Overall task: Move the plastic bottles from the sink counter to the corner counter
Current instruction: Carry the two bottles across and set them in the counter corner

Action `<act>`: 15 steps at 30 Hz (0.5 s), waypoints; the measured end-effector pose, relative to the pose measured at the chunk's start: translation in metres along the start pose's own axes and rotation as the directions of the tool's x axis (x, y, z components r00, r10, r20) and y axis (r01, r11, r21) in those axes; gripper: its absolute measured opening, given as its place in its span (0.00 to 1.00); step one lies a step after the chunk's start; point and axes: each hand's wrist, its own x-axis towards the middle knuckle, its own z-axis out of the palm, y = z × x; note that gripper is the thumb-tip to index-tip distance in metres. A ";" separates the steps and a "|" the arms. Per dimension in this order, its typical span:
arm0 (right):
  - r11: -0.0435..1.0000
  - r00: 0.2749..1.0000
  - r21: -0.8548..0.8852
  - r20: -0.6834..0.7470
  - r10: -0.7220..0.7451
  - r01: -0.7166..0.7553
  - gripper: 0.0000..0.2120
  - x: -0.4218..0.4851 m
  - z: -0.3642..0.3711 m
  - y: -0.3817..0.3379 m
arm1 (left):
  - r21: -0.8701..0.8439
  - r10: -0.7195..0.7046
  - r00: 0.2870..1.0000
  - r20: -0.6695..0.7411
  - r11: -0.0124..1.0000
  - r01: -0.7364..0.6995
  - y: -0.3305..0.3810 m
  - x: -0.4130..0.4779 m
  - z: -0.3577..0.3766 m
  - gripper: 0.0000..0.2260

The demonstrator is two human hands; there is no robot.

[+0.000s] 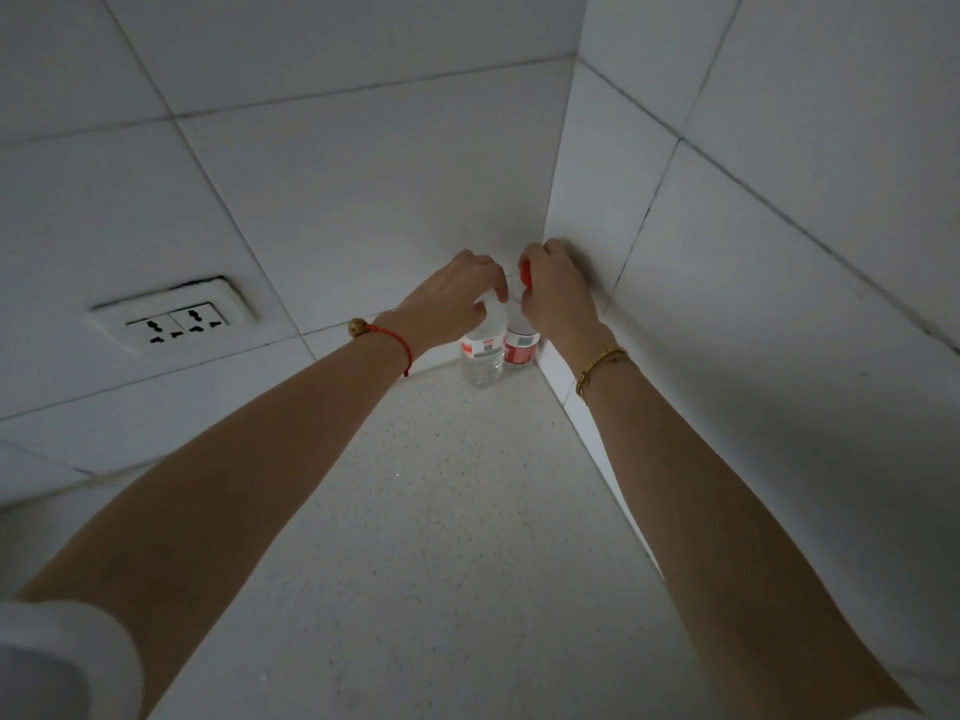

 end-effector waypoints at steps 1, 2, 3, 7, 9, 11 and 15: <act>1.000 1.000 0.001 -0.004 0.002 -0.002 0.13 0.000 0.001 0.001 | -0.002 -0.006 1.000 0.000 1.000 0.005 0.000 0.000 0.000 0.15; 1.000 1.000 0.001 -0.004 0.003 -0.003 0.14 -0.001 0.001 0.001 | -0.004 -0.015 1.000 -0.004 1.000 0.015 0.000 0.001 -0.001 0.15; 1.000 1.000 0.001 0.001 0.003 -0.003 0.15 -0.002 0.002 0.001 | -0.005 -0.024 1.000 -0.010 1.000 0.024 0.000 0.001 0.000 0.15; 1.000 0.999 0.005 0.048 0.022 -0.023 0.25 -0.009 0.002 0.000 | 0.001 -0.061 0.997 -0.045 0.998 0.061 0.003 0.000 0.002 0.16; 0.998 0.998 0.033 0.036 0.043 -0.044 0.28 -0.013 -0.002 0.000 | -0.035 -0.092 0.994 -0.062 0.995 0.090 0.005 -0.001 0.004 0.19; 0.998 0.999 0.040 0.006 0.053 -0.053 0.28 -0.020 -0.007 -0.001 | -0.085 -0.121 0.991 -0.061 0.990 0.116 0.004 -0.004 0.005 0.22; 0.999 0.999 0.022 -0.020 0.032 -0.031 0.24 -0.034 -0.018 -0.006 | -0.136 -0.137 0.990 -0.042 0.982 0.130 0.002 -0.018 0.001 0.24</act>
